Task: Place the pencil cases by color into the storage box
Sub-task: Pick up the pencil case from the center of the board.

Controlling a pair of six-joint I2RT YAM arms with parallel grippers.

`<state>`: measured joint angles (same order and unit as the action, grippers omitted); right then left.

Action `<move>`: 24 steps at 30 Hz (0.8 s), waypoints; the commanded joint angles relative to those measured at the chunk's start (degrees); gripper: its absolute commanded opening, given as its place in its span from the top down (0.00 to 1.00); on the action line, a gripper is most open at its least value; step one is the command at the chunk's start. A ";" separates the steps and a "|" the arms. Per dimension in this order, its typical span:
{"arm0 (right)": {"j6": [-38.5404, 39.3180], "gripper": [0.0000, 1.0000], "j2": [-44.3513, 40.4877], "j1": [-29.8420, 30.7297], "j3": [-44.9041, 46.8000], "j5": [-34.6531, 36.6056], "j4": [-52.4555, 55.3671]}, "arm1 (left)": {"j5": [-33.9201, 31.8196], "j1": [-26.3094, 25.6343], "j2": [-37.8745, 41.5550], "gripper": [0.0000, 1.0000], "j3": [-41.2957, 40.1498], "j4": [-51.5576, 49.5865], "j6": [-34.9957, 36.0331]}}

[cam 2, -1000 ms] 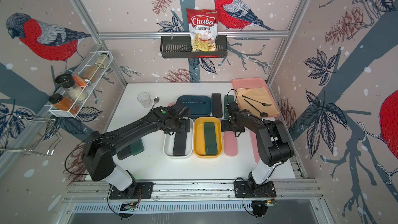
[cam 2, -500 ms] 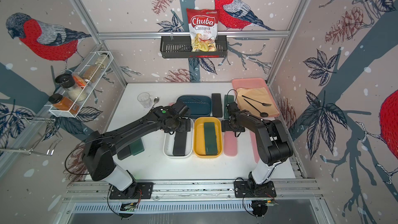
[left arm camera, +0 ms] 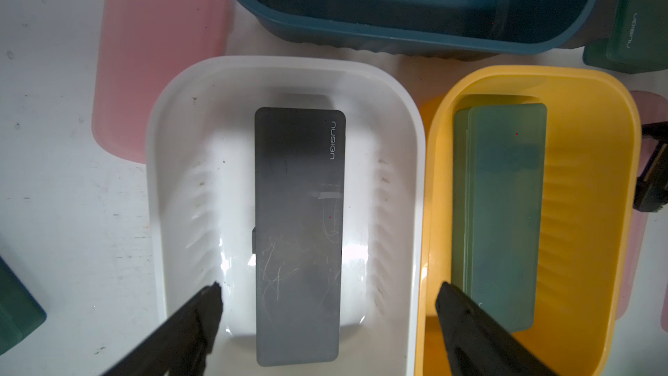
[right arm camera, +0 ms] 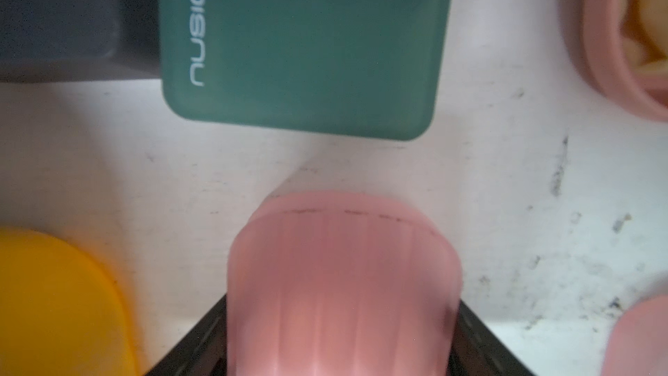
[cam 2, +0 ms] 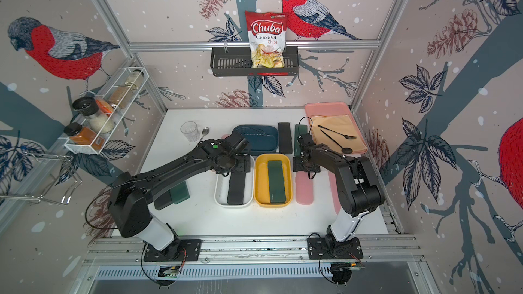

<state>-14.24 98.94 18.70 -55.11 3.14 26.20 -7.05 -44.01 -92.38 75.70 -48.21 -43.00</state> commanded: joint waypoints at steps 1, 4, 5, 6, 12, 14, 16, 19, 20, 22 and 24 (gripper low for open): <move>-0.23 0.31 0.52 0.19 0.40 -1.82 2.80 | -0.51 -0.05 0.18 0.04 0.46 1.03 0.66; -0.06 0.33 -0.42 0.18 -0.23 -1.82 3.71 | -0.60 0.00 0.29 0.04 0.59 1.05 0.81; 0.07 0.34 -0.86 0.17 -0.58 -1.80 4.15 | -0.54 -0.02 0.36 0.04 0.71 1.12 0.81; 0.25 0.34 -1.29 0.19 -1.05 -1.74 4.76 | -0.51 0.06 0.46 0.03 0.76 1.15 0.81; 2.48 0.36 -4.44 0.10 -4.48 -1.36 9.02 | 0.17 0.95 1.70 0.03 1.29 1.71 0.90; 3.37 0.36 -5.38 -0.02 -5.64 -0.80 10.45 | 0.53 1.44 2.37 0.03 1.25 2.26 0.97; 4.39 0.36 -6.10 -0.36 -6.85 -0.22 11.90 | 1.18 2.11 3.13 0.04 0.98 2.81 0.95; 6.16 0.36 -6.80 -0.85 -9.14 0.49 13.71 | 2.20 3.30 4.19 0.04 0.09 3.79 0.99; 6.70 0.37 -6.91 -0.98 -9.83 0.53 14.03 | 2.61 3.71 4.55 0.04 -0.39 4.19 1.06; 8.06 0.37 -6.98 -1.08 -11.18 0.40 14.71 | 3.21 4.41 5.14 0.04 -1.09 4.67 1.06; 9.64 0.37 -6.93 -1.16 -12.49 0.42 15.26 | 3.54 5.08 5.69 0.03 -1.75 5.11 1.02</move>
<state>-7.86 92.36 17.61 -66.19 2.96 39.05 -4.51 -39.66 -87.50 74.61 -45.21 -42.50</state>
